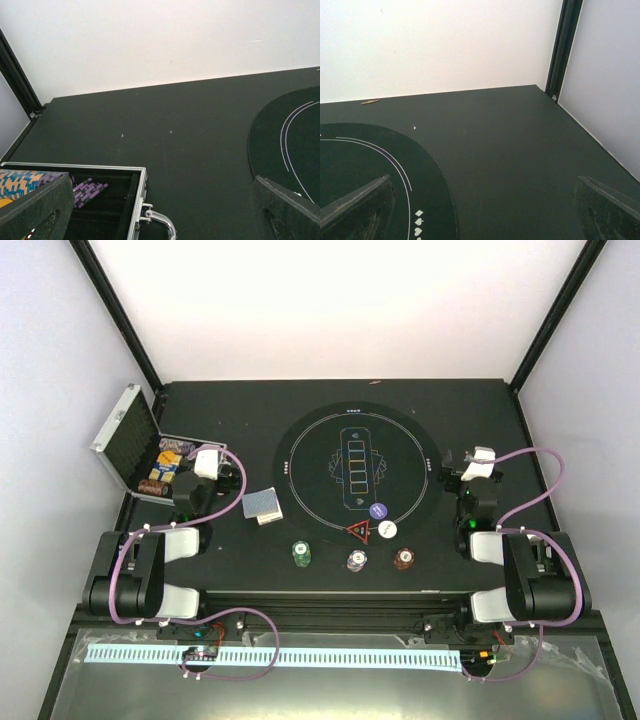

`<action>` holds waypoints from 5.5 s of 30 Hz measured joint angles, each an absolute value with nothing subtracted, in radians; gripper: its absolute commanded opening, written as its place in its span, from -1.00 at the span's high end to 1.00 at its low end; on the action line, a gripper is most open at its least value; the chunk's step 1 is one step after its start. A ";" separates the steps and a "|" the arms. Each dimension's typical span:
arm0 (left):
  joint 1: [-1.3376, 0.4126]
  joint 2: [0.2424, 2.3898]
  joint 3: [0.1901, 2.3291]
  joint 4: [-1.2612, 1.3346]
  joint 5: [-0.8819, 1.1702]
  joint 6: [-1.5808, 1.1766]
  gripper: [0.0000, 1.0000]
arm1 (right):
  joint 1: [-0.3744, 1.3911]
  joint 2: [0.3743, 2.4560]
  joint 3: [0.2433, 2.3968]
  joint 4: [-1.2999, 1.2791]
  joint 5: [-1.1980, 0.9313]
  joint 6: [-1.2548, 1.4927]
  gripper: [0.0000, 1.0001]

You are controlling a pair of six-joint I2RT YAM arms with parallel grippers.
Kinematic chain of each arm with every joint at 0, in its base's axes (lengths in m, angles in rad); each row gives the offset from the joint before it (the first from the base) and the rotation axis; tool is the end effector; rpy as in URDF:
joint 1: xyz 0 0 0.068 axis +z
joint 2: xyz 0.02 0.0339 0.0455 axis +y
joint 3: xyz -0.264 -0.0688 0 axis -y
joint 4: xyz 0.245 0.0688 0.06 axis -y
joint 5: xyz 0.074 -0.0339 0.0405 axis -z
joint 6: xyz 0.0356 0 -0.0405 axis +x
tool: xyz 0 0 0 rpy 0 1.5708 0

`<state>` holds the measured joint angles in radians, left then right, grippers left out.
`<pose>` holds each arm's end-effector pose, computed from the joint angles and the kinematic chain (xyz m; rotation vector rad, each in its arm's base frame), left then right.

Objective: Distribute texas hold em gaming equipment

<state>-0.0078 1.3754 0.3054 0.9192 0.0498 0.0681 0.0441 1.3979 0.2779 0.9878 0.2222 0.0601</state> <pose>0.2473 -0.0037 0.1699 0.1021 1.7184 0.0018 0.2432 0.0029 0.1648 0.1789 1.6915 -0.1114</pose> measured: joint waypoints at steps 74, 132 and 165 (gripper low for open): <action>0.045 1.218 1.164 -0.924 0.530 0.480 -0.98 | 0.869 1.666 0.924 -0.592 0.081 0.657 -0.09; 0.165 1.248 1.219 -0.981 0.529 0.453 -0.98 | 0.789 1.990 1.545 -0.757 0.135 0.424 -0.42; 0.165 1.251 1.230 -0.997 0.584 0.453 -0.98 | 0.633 1.723 0.984 -0.609 0.096 0.474 0.13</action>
<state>0.1646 1.2510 1.2304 -0.9974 0.5842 0.4534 0.6331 1.7233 0.9836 -0.6090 0.0956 0.4744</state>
